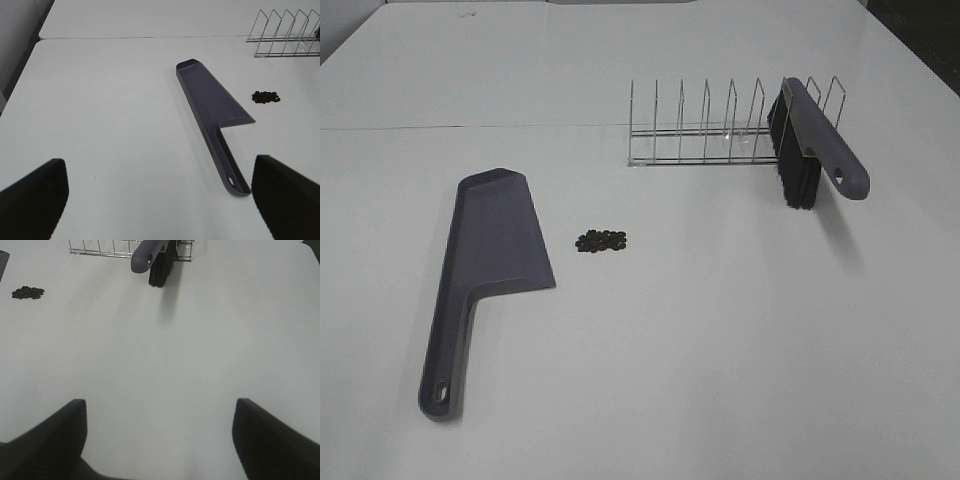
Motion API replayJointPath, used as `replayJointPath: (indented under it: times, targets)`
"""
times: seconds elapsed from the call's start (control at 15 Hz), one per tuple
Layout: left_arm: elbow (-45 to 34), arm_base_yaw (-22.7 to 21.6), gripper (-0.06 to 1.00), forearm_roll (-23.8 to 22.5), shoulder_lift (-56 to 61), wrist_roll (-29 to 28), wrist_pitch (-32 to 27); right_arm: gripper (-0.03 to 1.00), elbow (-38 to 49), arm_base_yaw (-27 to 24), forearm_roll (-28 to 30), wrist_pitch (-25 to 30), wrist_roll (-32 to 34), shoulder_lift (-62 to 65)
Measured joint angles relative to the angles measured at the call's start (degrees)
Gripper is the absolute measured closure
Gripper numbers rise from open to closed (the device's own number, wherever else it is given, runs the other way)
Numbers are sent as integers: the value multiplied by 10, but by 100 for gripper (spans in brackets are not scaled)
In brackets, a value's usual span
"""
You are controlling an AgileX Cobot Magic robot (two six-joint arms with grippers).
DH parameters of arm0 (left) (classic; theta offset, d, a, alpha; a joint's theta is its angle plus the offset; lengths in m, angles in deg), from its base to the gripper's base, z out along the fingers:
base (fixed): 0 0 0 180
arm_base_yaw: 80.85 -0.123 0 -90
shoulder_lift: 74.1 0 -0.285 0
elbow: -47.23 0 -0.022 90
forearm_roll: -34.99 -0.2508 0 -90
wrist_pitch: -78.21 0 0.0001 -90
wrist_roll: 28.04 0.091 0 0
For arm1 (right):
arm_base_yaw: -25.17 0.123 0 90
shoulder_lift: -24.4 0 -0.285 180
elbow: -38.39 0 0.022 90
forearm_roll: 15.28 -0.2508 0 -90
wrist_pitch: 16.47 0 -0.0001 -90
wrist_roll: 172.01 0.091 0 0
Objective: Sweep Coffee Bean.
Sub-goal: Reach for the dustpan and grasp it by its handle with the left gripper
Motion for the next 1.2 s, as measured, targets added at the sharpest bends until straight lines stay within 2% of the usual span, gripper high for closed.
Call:
replayJointPath:
  times: [0.8, 1.0, 1.2]
  targets:
    - [-1, 0, 4, -5, -237, -8, 1, 21, 0, 0, 1, 0, 0, 0]
    - [3, 0, 4, -10, -319, -32, 2, 21, 0, 0, 1, 0, 0, 0]
    - [27, 0, 4, -10, -394, -70, 45, 21, 0, 0, 1, 0, 0, 0]
